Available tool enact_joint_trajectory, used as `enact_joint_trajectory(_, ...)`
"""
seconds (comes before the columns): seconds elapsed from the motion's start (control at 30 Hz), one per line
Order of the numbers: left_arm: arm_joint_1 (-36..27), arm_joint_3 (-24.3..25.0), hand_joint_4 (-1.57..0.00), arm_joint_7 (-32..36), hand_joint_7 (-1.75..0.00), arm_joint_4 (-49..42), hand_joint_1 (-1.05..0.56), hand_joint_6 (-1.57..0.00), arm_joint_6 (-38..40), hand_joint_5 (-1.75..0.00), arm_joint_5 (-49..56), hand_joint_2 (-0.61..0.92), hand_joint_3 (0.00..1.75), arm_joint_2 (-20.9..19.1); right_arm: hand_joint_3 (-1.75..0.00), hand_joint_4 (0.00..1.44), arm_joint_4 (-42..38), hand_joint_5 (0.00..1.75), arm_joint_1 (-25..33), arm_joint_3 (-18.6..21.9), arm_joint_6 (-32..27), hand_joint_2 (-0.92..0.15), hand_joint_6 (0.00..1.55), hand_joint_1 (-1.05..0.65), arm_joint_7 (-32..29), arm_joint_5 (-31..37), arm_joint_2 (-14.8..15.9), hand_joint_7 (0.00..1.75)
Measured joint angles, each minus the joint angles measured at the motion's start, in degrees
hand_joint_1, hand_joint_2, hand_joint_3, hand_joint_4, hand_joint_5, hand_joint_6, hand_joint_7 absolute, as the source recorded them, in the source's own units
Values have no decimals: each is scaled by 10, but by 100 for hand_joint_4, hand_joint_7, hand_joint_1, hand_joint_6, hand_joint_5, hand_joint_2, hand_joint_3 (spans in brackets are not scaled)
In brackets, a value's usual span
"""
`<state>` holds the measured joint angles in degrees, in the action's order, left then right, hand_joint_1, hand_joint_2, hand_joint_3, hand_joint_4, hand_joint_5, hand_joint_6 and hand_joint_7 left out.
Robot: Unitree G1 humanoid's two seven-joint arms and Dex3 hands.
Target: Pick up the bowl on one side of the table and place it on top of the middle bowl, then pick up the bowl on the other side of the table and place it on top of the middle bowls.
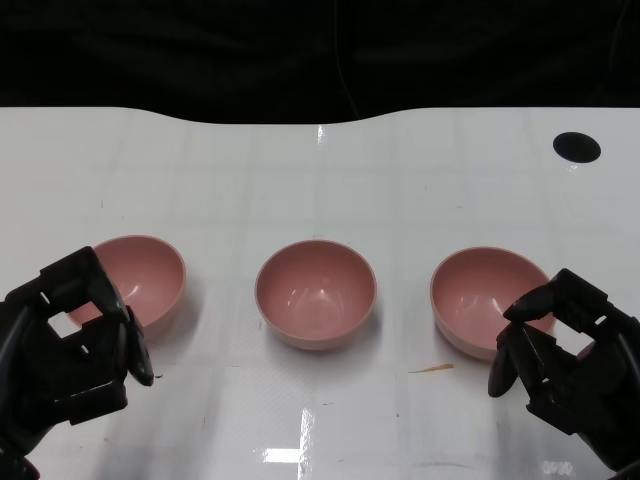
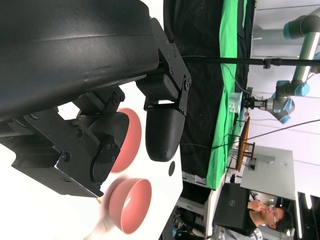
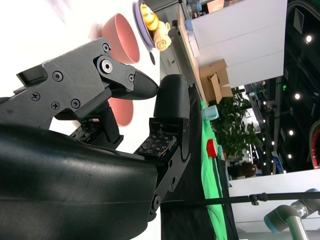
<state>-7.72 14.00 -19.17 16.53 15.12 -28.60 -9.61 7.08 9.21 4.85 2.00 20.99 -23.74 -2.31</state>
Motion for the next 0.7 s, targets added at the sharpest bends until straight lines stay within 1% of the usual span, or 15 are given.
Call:
enact_joint_trajectory(0.17,0,-3,-93,0,-175,-4,17,-75,-6,-175,3,55,156,0,-80,88,-1,163,-1,1,0,-63,80,-20,0,0,0,131)
enact_joint_trajectory(0.4,0,-10,-94,0,-175,-14,16,-76,-22,-175,18,54,157,0,-85,87,-1,165,-1,2,0,-62,77,-18,0,0,1,137)
enact_joint_trajectory(0.63,0,-10,-94,0,-175,-14,16,-76,-23,-175,18,53,158,2,-88,87,-1,165,-1,3,0,-61,76,-17,2,0,4,137)
enact_joint_trajectory(0.67,0,-10,-92,0,-175,-14,17,-75,-23,-175,18,53,157,2,-87,87,-1,165,-1,3,0,-61,77,-17,2,0,4,137)
enact_joint_trajectory(0.7,0,-11,-86,0,-175,-14,17,-71,-26,-175,19,54,156,2,-87,87,-1,165,-1,4,0,-60,77,-18,2,-1,4,137)
